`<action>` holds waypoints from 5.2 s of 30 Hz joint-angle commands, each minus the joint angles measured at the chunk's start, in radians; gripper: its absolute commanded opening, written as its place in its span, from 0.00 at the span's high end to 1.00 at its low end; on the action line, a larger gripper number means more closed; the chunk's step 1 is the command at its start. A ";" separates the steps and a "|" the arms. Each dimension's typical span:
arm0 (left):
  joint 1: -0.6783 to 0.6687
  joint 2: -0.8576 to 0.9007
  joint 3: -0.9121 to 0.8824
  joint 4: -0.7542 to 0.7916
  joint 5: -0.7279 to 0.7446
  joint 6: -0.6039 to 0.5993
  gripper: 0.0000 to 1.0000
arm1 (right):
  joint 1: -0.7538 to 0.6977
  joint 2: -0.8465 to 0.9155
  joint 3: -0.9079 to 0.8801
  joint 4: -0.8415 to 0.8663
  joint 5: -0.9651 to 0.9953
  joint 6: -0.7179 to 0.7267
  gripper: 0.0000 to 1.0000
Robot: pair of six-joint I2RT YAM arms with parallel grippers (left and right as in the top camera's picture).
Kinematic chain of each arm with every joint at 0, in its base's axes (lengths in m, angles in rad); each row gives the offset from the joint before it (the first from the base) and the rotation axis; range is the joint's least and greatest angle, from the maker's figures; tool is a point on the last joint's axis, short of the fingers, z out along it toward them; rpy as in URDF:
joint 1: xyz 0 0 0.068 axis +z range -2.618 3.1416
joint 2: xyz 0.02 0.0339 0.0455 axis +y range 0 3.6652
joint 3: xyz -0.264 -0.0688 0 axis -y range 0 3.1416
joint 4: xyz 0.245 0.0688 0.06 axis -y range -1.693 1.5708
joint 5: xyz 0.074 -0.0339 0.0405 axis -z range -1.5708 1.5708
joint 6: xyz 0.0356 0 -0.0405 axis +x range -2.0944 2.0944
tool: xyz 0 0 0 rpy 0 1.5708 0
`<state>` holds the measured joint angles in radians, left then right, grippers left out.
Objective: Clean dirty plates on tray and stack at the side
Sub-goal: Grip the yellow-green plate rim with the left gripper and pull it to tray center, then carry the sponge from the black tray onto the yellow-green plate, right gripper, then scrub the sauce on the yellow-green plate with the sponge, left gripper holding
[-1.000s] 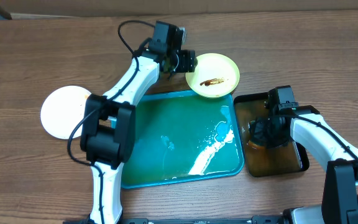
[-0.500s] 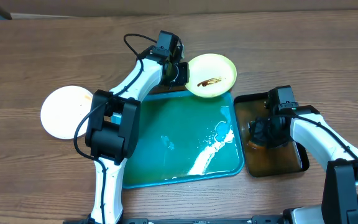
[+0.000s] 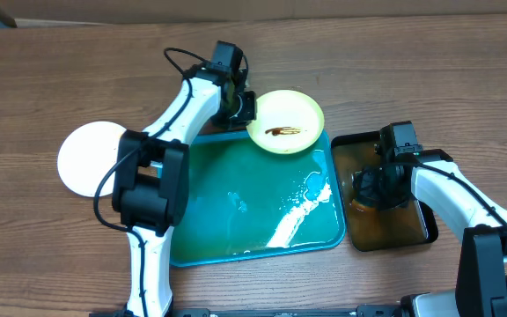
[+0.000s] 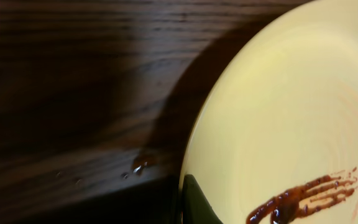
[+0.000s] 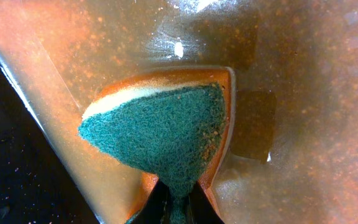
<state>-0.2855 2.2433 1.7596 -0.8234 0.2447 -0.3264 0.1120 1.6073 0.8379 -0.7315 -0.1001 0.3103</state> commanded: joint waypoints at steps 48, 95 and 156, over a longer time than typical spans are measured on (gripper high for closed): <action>-0.023 -0.190 -0.314 -0.296 -0.270 0.031 0.96 | -0.002 0.003 0.146 -0.055 -0.025 -0.026 0.96; -0.023 -0.190 -0.314 -0.286 -0.126 0.031 0.96 | 0.613 0.235 0.387 0.208 -0.261 0.536 0.96; -0.023 -0.190 -0.314 -0.277 -0.119 0.032 0.96 | 0.613 0.347 0.211 0.383 -0.005 0.372 0.96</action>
<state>-0.3084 2.0628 1.4574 -1.0985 0.1463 -0.2855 0.7353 1.9205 1.0805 -0.2859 -0.2070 0.7006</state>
